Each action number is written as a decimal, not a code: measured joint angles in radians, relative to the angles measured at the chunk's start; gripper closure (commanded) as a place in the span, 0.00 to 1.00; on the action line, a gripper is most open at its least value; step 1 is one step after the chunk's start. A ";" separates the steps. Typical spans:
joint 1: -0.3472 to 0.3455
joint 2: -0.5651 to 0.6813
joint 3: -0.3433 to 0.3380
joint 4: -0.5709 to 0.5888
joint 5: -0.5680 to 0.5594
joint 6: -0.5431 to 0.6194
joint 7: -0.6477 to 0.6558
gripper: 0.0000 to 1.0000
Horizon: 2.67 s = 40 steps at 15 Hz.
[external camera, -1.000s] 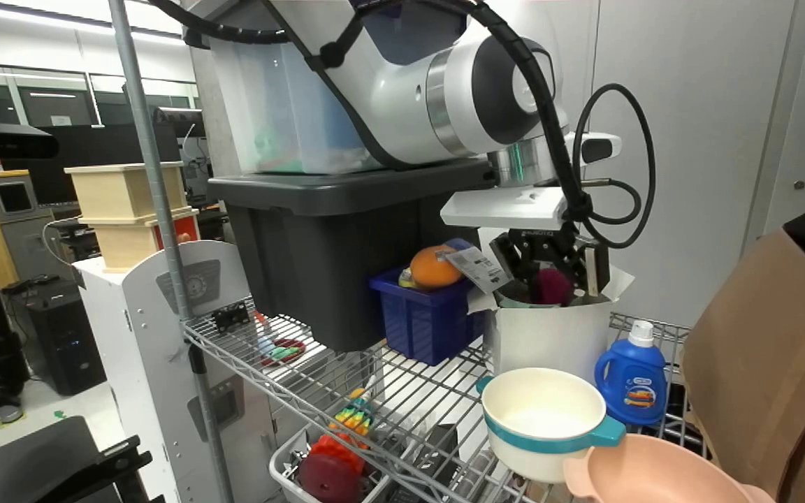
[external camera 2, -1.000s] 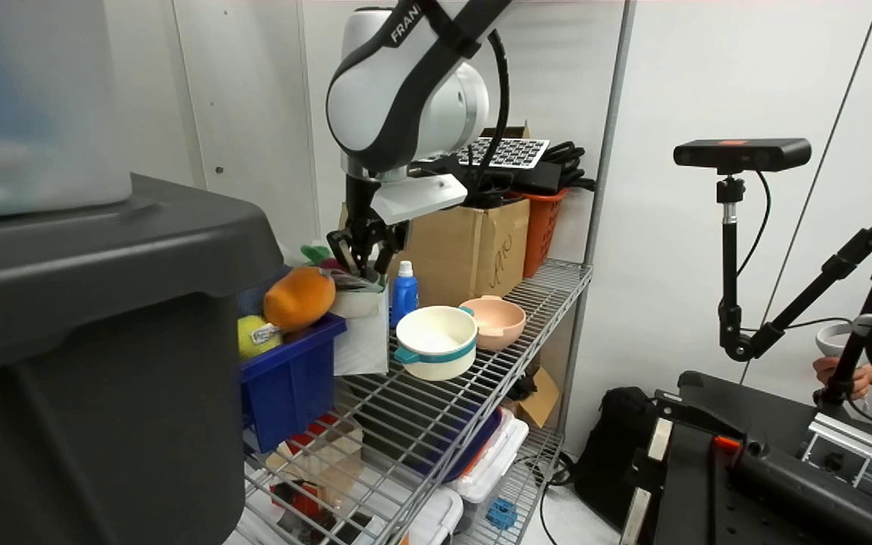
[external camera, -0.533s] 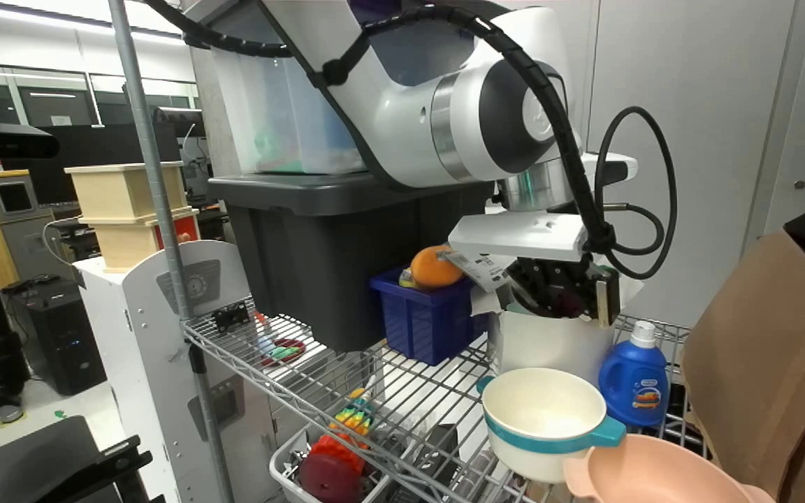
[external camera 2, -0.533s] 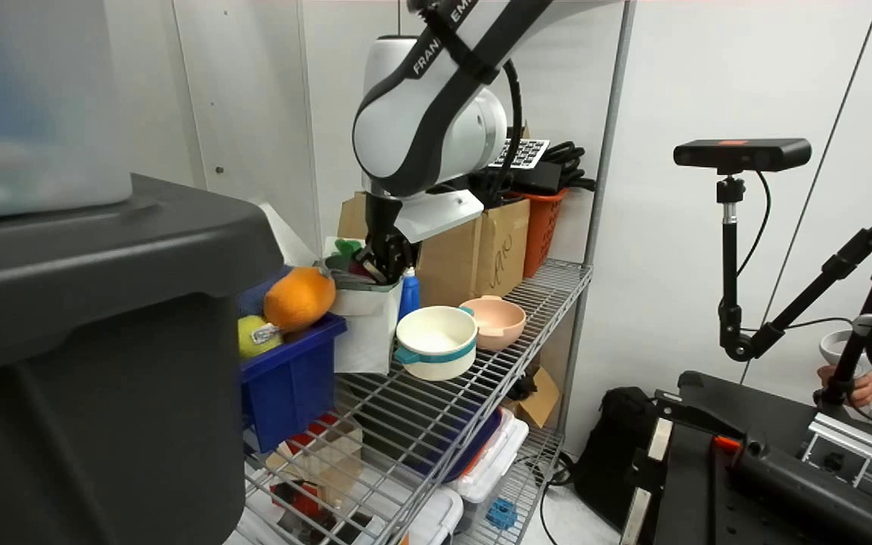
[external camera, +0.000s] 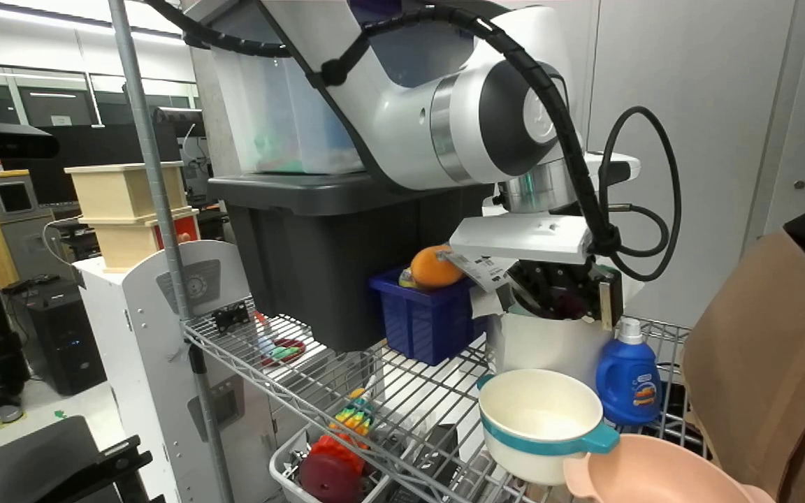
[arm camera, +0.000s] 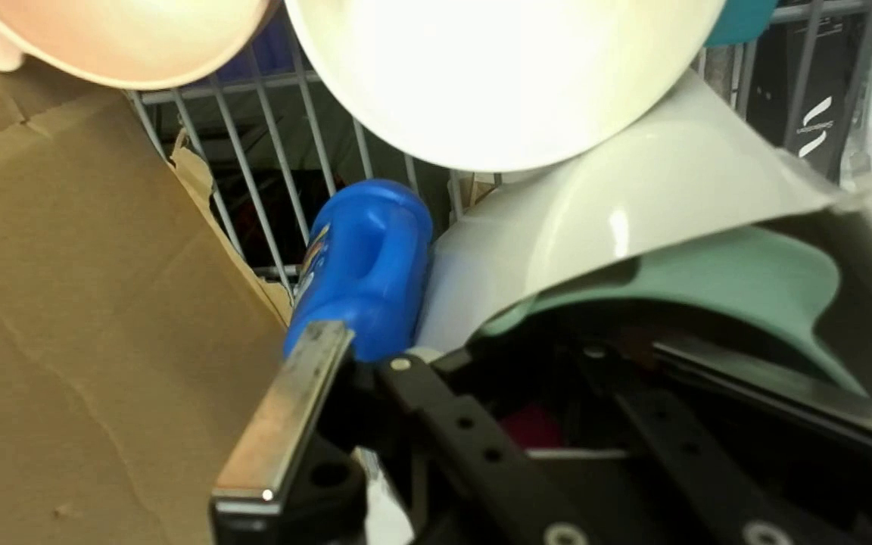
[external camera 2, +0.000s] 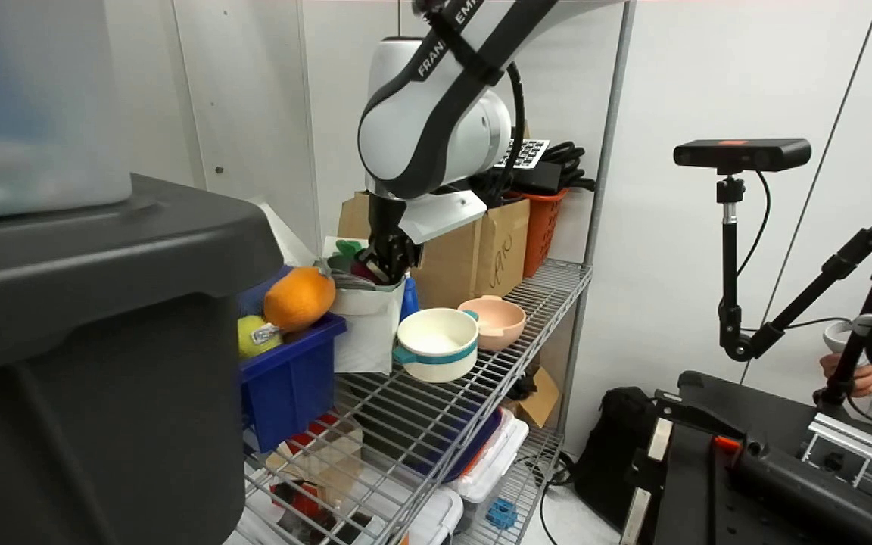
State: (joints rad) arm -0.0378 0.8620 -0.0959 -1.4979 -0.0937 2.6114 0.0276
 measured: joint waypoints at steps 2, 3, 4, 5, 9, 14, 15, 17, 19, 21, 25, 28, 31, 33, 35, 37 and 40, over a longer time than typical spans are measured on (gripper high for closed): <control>0.000 -0.002 0.000 -0.002 0.000 0.001 -0.002 0.82; 0.000 -0.003 0.000 -0.003 0.000 0.001 -0.003 0.89; 0.000 -0.004 0.000 -0.003 0.000 0.001 -0.005 0.97; 0.000 -0.006 0.000 -0.004 0.000 0.001 -0.007 0.98; 0.000 -0.030 0.001 -0.025 0.000 0.002 -0.022 0.99; -0.002 -0.063 0.001 -0.072 0.000 0.017 -0.039 0.99; -0.003 -0.068 0.001 -0.083 0.000 0.022 -0.043 0.99; -0.006 -0.075 0.001 -0.102 0.000 0.035 -0.051 0.99; -0.011 -0.079 0.001 -0.115 0.000 0.045 -0.059 0.99; -0.013 -0.082 0.001 -0.123 0.000 0.049 -0.062 0.99; -0.013 -0.084 0.001 -0.125 0.000 0.050 -0.062 0.99; -0.013 -0.089 0.003 -0.127 0.000 0.050 -0.063 0.99; -0.013 -0.102 0.005 -0.134 0.000 0.050 -0.066 0.99; -0.013 -0.109 0.005 -0.137 0.000 0.050 -0.069 0.99; -0.013 -0.114 0.005 -0.139 0.000 0.050 -0.072 0.99; -0.013 -0.123 0.005 -0.147 0.000 0.050 -0.077 0.99; -0.014 -0.133 0.006 -0.164 0.000 0.051 -0.087 0.99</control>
State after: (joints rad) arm -0.0516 0.7292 -0.0904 -1.6619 -0.0935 2.6621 -0.0592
